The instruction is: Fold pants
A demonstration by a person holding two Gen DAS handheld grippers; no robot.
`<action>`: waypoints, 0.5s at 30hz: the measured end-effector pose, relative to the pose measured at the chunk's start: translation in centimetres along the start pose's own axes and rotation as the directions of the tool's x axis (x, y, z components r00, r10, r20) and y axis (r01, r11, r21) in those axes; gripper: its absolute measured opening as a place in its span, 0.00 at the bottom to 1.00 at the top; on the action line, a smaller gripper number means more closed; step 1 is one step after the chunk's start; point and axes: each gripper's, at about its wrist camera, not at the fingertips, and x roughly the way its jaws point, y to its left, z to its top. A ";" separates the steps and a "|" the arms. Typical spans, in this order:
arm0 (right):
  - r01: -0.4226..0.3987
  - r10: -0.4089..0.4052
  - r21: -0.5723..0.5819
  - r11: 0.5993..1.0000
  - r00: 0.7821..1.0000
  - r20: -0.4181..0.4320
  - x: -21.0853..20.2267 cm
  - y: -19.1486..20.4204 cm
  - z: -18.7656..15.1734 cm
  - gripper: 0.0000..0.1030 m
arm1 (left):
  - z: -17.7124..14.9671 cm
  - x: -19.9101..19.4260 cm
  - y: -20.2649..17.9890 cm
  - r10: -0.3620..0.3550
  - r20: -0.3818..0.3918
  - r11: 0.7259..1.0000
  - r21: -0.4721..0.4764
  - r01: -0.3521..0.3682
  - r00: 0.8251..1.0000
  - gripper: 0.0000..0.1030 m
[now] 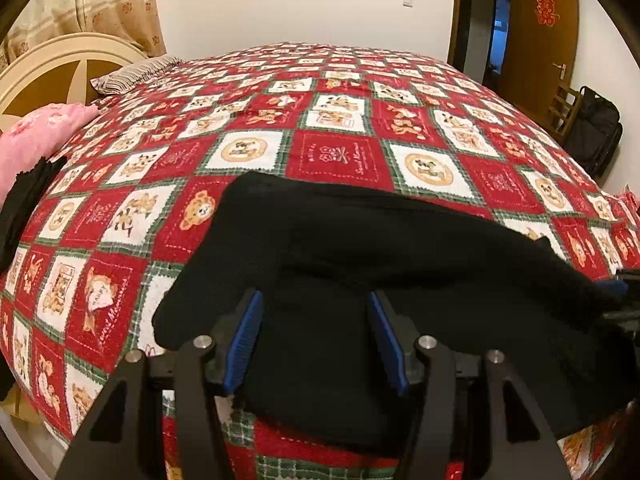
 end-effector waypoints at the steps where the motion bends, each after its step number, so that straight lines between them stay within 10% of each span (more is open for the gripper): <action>1: 0.000 0.000 0.003 1.000 1.000 0.004 0.0 -0.1 0.1 0.58 | 0.0 0.0 0.0 -0.002 0.000 1.000 -0.002 0.002 1.000 0.57; 15: -0.113 0.112 0.067 0.991 0.994 0.013 2.6 -1.2 3.2 0.58 | -0.1 0.0 -0.1 -0.011 0.005 1.000 -0.003 0.011 1.000 0.57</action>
